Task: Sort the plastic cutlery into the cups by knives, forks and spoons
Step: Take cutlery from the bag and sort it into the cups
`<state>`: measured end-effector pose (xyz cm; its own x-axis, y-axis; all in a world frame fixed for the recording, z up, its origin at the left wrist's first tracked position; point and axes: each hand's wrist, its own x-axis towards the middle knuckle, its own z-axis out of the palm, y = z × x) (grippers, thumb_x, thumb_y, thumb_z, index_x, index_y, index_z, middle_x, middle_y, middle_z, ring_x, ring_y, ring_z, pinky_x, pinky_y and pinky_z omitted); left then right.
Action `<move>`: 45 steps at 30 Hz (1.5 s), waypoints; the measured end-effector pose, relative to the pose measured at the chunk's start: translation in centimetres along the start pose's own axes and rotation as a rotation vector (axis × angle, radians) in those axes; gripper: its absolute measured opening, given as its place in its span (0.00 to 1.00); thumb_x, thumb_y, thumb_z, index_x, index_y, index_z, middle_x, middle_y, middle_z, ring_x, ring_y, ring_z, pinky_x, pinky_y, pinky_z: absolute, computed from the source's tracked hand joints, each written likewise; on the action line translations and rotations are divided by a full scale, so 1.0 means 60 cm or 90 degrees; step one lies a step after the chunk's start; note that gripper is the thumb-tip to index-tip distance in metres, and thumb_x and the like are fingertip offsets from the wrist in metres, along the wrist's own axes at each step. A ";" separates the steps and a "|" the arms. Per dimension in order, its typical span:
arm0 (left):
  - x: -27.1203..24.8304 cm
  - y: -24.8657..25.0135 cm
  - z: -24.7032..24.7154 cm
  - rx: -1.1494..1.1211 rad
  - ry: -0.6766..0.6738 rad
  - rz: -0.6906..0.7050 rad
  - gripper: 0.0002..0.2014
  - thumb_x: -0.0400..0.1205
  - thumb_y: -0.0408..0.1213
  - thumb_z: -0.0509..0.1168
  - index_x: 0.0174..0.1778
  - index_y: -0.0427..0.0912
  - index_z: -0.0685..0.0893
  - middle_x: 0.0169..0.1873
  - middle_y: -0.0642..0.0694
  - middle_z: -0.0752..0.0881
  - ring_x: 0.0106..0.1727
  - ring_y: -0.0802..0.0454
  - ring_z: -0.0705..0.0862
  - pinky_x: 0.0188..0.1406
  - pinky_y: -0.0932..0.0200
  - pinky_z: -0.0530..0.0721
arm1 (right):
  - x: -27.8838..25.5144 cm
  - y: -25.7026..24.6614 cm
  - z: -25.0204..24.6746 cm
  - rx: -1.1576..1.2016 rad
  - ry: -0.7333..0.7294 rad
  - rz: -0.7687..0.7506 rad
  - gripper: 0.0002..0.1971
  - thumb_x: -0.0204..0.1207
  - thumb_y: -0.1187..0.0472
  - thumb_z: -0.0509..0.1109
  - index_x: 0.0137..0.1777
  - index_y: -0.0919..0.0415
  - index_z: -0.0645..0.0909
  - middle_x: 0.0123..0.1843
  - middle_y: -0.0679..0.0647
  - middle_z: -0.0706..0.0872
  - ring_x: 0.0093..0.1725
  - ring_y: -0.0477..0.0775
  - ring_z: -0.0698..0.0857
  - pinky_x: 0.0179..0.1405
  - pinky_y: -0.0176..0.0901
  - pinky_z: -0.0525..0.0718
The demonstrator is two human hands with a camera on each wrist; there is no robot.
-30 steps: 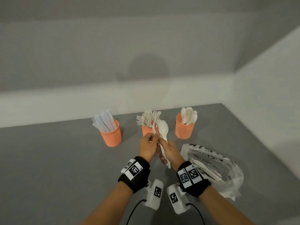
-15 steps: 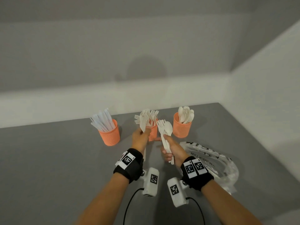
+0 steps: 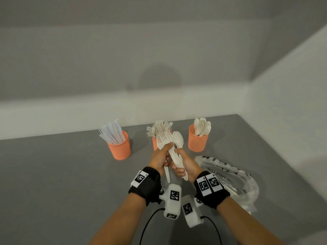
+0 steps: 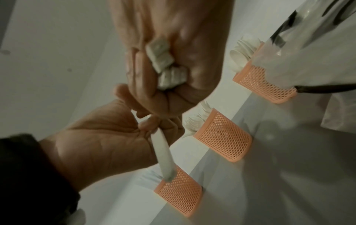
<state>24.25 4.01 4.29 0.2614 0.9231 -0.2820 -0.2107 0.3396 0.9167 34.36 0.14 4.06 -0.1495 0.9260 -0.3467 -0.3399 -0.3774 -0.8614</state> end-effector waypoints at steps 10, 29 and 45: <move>0.007 0.006 0.002 -0.063 0.150 0.009 0.10 0.83 0.38 0.60 0.49 0.34 0.81 0.31 0.40 0.85 0.26 0.49 0.84 0.28 0.57 0.83 | -0.005 0.004 0.000 -0.142 0.084 -0.105 0.18 0.85 0.54 0.54 0.55 0.65 0.82 0.30 0.54 0.84 0.28 0.50 0.82 0.25 0.40 0.80; -0.022 0.038 0.051 0.190 0.163 0.154 0.10 0.78 0.31 0.66 0.54 0.32 0.83 0.49 0.27 0.86 0.52 0.27 0.84 0.51 0.35 0.83 | -0.011 -0.005 -0.012 -0.526 0.285 -0.269 0.13 0.79 0.60 0.65 0.62 0.61 0.76 0.52 0.55 0.86 0.50 0.56 0.85 0.50 0.49 0.80; 0.052 0.032 0.021 0.181 0.176 0.105 0.17 0.80 0.48 0.65 0.28 0.43 0.76 0.21 0.45 0.73 0.20 0.52 0.71 0.24 0.61 0.71 | 0.013 -0.121 -0.092 -0.043 0.350 -0.301 0.18 0.68 0.83 0.53 0.35 0.57 0.68 0.21 0.47 0.74 0.18 0.40 0.71 0.20 0.31 0.69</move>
<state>25.85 7.33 5.54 -0.0252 0.9875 -0.1557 0.0493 0.1568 0.9864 41.85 3.70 8.01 0.4927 0.8686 -0.0532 -0.1921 0.0489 -0.9802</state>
